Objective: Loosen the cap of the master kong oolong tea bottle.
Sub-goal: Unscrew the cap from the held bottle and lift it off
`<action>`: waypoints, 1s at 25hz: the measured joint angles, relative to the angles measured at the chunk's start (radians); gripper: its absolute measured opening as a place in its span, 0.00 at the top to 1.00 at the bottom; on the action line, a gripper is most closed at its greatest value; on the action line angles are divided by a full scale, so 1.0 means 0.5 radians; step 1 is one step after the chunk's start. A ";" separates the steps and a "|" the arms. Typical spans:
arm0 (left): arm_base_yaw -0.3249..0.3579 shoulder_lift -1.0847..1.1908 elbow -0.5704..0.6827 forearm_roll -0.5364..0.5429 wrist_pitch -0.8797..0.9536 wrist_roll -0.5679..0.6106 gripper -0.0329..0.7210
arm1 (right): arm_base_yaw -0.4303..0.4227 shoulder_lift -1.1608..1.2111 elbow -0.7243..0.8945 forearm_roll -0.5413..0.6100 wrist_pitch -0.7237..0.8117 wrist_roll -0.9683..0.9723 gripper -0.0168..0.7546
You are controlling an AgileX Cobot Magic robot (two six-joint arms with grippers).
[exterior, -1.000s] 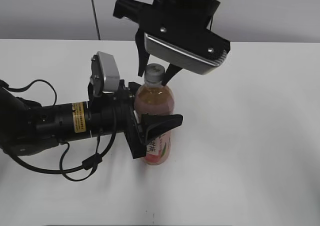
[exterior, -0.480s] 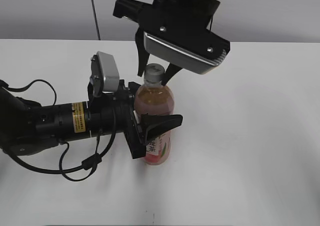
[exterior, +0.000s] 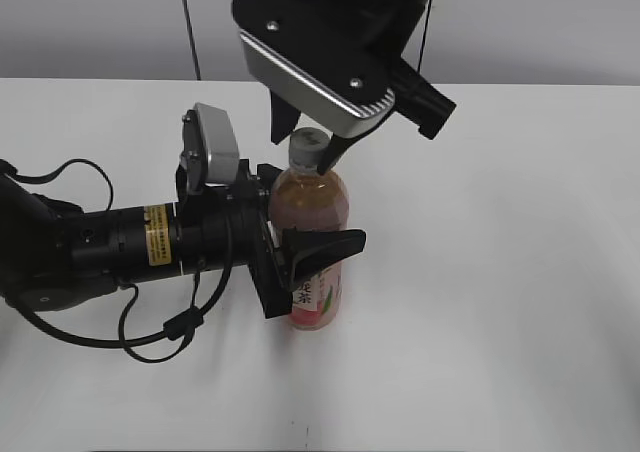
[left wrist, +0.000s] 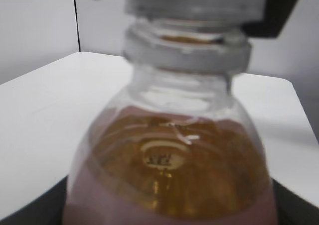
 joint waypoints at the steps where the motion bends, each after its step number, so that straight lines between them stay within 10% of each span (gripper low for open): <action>1: 0.000 0.000 0.000 0.002 0.000 0.000 0.36 | 0.000 0.000 0.000 0.000 -0.007 0.069 0.49; 7: 0.000 0.000 0.000 0.009 -0.003 0.004 0.36 | 0.000 0.000 0.000 0.002 -0.023 0.516 0.22; 25: 0.000 0.000 -0.001 0.009 -0.004 0.006 0.36 | 0.002 -0.042 -0.087 -0.058 -0.021 2.613 0.23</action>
